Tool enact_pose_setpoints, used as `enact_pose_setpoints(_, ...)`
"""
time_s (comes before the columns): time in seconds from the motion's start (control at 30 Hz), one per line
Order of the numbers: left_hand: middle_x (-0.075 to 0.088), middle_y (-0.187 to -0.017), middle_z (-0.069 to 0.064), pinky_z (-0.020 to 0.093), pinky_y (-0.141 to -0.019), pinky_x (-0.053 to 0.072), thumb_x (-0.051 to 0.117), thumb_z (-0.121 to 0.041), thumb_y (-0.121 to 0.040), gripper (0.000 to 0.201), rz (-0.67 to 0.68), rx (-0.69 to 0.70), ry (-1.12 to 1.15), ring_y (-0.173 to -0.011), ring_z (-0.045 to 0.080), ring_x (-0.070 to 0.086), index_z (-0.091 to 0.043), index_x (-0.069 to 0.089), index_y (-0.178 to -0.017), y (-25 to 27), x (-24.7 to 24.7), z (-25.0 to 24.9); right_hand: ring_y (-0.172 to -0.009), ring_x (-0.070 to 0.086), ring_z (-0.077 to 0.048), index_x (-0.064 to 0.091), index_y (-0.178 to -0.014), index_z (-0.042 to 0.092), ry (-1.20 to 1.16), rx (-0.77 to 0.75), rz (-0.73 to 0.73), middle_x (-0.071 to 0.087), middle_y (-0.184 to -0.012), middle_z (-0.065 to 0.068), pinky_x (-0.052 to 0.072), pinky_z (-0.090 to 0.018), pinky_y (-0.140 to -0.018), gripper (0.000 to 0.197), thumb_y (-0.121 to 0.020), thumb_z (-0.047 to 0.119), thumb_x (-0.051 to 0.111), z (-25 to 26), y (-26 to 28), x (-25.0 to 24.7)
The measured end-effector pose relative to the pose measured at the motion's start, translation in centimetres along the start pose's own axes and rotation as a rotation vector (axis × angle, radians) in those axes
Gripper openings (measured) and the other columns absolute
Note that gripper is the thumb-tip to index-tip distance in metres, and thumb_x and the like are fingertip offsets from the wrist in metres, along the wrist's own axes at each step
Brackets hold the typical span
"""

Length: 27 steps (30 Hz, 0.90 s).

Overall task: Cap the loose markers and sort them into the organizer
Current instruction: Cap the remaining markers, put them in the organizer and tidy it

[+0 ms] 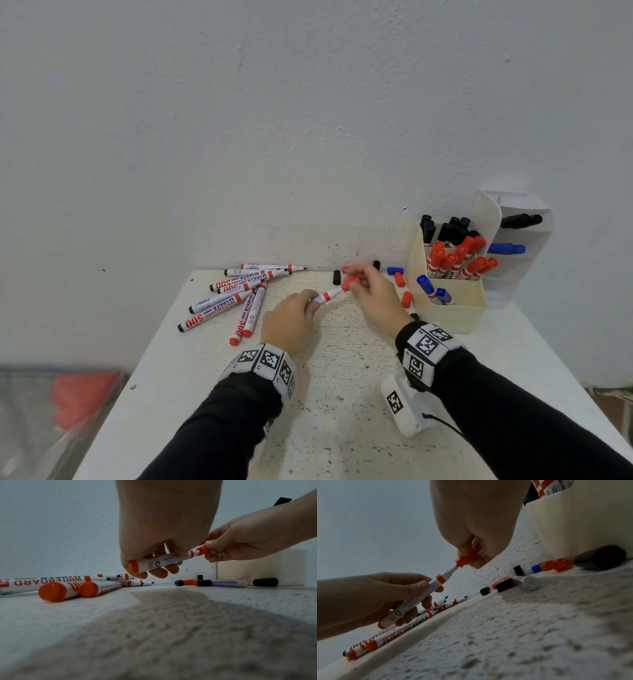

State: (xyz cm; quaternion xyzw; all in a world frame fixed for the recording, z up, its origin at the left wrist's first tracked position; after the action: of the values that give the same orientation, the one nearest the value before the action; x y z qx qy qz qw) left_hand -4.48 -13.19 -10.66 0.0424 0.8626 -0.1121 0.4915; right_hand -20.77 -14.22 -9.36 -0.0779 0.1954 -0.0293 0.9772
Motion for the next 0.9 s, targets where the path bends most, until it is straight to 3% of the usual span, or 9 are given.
enact_pose_setpoints(0.07,0.06,-0.1,-0.002,0.034,-0.081,0.048,0.035,-0.036,-0.098,0.032,0.016,0.021,0.021,-0.087,0.013,0.055,-0.023,0.052,-0.121,0.1,0.0,-0.1,-0.095,0.06,-0.013,0.055,-0.104,0.021,-0.035,0.002,0.069,0.061,-0.1,0.0,0.05,-0.027,-0.087,0.018,-0.092,0.008,0.052,0.0,0.3,0.3)
enact_pose_setpoints(0.17,0.061,-0.094,-0.002,0.027,-0.073,0.047,0.035,-0.035,-0.098,0.032,0.027,0.047,0.08,-0.082,0.013,0.055,-0.021,0.055,-0.12,0.2,-0.3,-0.4,-0.068,0.058,-0.006,0.056,-0.099,0.019,-0.059,0.028,0.033,0.064,-0.086,-0.004,0.048,-0.022,-0.064,0.009,-0.092,0.025,0.055,0.3,0.6,0.1)
enact_pose_setpoints(0.27,0.06,-0.087,-0.005,0.024,-0.065,0.044,0.034,-0.039,-0.098,0.033,0.031,0.082,0.087,-0.075,0.011,0.054,-0.023,0.056,-0.117,0.4,-0.6,-1.1,-0.052,0.046,-0.01,0.054,-0.074,0.014,0.072,0.129,0.05,0.05,-0.059,0.0,0.036,-0.022,-0.055,0.038,-0.094,0.045,0.043,0.3,0.5,-0.3)
enact_pose_setpoints(0.37,0.061,-0.087,-0.006,0.023,-0.06,0.043,0.032,-0.043,-0.097,0.034,0.057,0.151,-0.072,-0.076,0.012,0.056,-0.025,0.055,-0.114,0.9,-0.4,-2.3,-0.054,0.034,-0.012,0.04,-0.06,0.017,0.136,0.221,0.055,0.035,-0.059,0.001,0.028,-0.026,-0.054,0.039,-0.096,0.031,0.037,0.4,0.3,-0.5)
enact_pose_setpoints(0.47,0.055,-0.072,-0.004,0.024,-0.049,0.035,0.028,-0.041,-0.099,0.032,0.087,0.147,-0.106,-0.062,0.016,0.051,-0.021,0.053,-0.1,1.2,-0.4,-3.1,-0.054,0.031,-0.012,0.035,-0.058,0.017,0.145,0.224,0.027,0.031,-0.058,0.001,0.025,-0.026,-0.053,0.038,-0.096,0.024,0.035,0.9,0.5,-0.7)
enact_pose_setpoints(0.6,0.046,-0.061,-0.006,0.024,-0.052,0.034,0.033,-0.037,-0.099,0.031,0.191,0.119,0.188,-0.052,0.01,0.041,-0.018,0.049,-0.081,1.3,-0.9,-4.4,-0.052,0.028,-0.011,0.032,-0.056,0.018,0.079,0.142,0.014,0.028,-0.054,0.002,0.023,-0.025,-0.05,0.041,-0.097,0.021,0.036,1.4,1.1,-1.4)
enact_pose_setpoints(0.77,0.039,-0.055,-0.003,0.017,-0.034,0.025,0.032,-0.043,-0.098,0.038,0.408,-0.03,0.537,-0.033,0.008,0.027,-0.017,0.045,-0.074,0.9,-1.0,-5.7,-0.049,0.028,-0.011,0.033,-0.053,0.018,0.073,0.073,0.012,0.027,-0.051,0.003,0.023,-0.022,-0.046,0.045,-0.099,0.02,0.035,2.5,1.4,-2.5)
enact_pose_setpoints(0.83,0.04,-0.057,-0.003,0.017,-0.035,0.025,0.031,-0.043,-0.098,0.038,0.386,-0.031,0.543,-0.034,0.007,0.028,-0.018,0.046,-0.073,1.0,-0.7,-6.0,-0.048,0.028,-0.01,0.034,-0.054,0.018,0.112,0.027,0.033,0.028,-0.051,0.003,0.023,-0.021,-0.047,0.046,-0.099,0.022,0.035,2.9,1.5,-3.0)
enact_pose_setpoints(0.9,0.043,-0.058,-0.005,0.019,-0.041,0.028,0.031,-0.044,-0.097,0.038,0.282,-0.002,0.537,-0.036,0.002,0.032,-0.019,0.048,-0.074,1.1,-0.3,-6.4,-0.047,0.03,-0.008,0.037,-0.054,0.018,0.149,-0.013,0.013,0.032,-0.051,0.005,0.024,-0.019,-0.047,0.045,-0.098,0.026,0.039,3.4,1.6,-3.4)
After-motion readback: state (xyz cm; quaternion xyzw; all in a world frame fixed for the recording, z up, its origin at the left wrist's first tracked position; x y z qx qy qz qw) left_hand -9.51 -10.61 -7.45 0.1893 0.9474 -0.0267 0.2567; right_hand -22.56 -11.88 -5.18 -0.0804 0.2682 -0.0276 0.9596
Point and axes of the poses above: each hand's wrist, its own y-axis away from the middle knuckle, its own x-axis out of the palm, z = x × y, the point moved 1 cm from there along -y, towards the middle knuckle
